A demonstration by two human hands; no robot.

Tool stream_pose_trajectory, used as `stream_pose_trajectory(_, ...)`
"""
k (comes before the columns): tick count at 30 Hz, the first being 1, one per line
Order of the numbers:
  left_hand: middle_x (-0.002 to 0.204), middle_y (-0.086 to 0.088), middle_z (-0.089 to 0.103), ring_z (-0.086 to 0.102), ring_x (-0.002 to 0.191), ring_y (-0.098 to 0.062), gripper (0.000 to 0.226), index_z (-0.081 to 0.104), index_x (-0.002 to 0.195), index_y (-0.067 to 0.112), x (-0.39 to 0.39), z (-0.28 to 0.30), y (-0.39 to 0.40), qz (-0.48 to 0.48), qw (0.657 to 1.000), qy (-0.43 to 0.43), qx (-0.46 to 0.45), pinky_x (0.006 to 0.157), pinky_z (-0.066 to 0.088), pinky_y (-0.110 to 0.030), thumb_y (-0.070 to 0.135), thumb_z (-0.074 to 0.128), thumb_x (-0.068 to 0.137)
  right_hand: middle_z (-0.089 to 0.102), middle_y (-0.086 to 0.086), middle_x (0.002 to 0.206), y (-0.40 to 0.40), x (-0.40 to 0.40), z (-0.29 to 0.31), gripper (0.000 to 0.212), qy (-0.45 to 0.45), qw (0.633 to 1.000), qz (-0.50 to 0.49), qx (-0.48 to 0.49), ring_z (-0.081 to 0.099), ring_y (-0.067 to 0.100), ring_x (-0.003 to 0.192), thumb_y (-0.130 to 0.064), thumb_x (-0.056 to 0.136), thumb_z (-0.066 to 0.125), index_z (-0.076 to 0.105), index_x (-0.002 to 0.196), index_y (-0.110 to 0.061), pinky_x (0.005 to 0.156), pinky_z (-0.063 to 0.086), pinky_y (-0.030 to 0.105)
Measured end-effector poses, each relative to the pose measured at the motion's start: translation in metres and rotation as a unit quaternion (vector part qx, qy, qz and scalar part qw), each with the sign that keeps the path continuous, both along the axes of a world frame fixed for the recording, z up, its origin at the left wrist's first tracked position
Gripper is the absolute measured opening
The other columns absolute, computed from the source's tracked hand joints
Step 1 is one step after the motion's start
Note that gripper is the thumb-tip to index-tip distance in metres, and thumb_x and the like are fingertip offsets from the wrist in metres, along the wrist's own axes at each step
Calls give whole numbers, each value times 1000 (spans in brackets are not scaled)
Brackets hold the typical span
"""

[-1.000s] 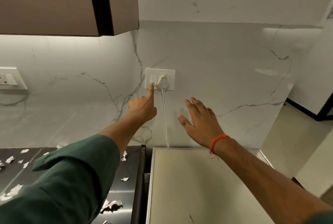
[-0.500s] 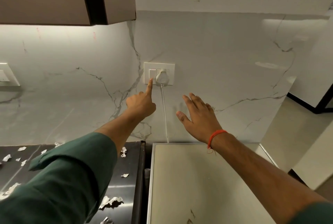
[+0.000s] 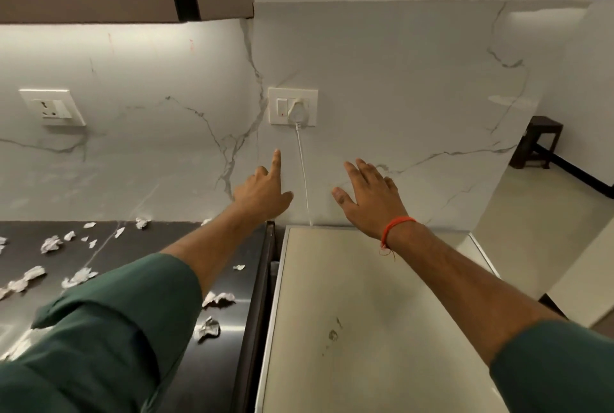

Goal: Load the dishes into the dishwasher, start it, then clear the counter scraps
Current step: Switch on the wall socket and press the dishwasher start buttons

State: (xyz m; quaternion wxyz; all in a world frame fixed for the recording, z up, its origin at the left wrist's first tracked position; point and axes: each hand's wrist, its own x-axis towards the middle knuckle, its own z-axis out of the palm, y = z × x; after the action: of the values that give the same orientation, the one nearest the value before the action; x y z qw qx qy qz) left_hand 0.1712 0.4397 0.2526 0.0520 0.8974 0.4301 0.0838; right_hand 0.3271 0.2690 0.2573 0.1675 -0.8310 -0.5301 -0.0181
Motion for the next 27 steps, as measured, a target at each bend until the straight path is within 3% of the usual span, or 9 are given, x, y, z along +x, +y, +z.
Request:
stream_pose_trajectory(5, 164, -18, 21, 30, 147, -36, 95, -20, 158, 27, -25, -16, -65, -7, 1000, 0, 14, 114, 35, -56, 57, 48, 98, 3, 4, 169, -48, -11, -10, 68, 8, 1000, 12, -9, 3, 22, 156, -55, 104, 25, 8, 161, -22, 125, 7, 50)
stream_pose_trajectory(11, 169, -15, -1, 1, 156, -31, 89, -21, 158, 27, -56, -41, -145, -6, 1000, 1, 19, 125, 11, -52, 60, 39, 101, 4, 5, 169, -106, -37, -30, 68, 23, 999, 36, -13, 4, 23, 156, -55, 104, 24, 8, 162, -22, 125, 7, 50)
stream_pose_trajectory(16, 170, -11, -5, -5, 156, -29, 88, -19, 159, 26, -89, -64, -195, -7, 1000, 20, 1, 125, 5, -49, 59, 39, 101, 7, 5, 169, -148, -64, -58, 68, 43, 997, 46, -34, 6, 23, 156, -56, 104, 26, 12, 161, -22, 125, 9, 50)
stream_pose_trajectory(27, 169, -13, -4, -3, 156, -30, 88, -17, 159, 24, -157, -102, -264, -4, 997, 66, -38, 125, 8, -51, 60, 39, 101, 9, 6, 169, -216, -123, -105, 68, 62, 995, 26, -70, 8, 24, 155, -57, 103, 27, 14, 161, -23, 124, 9, 50)
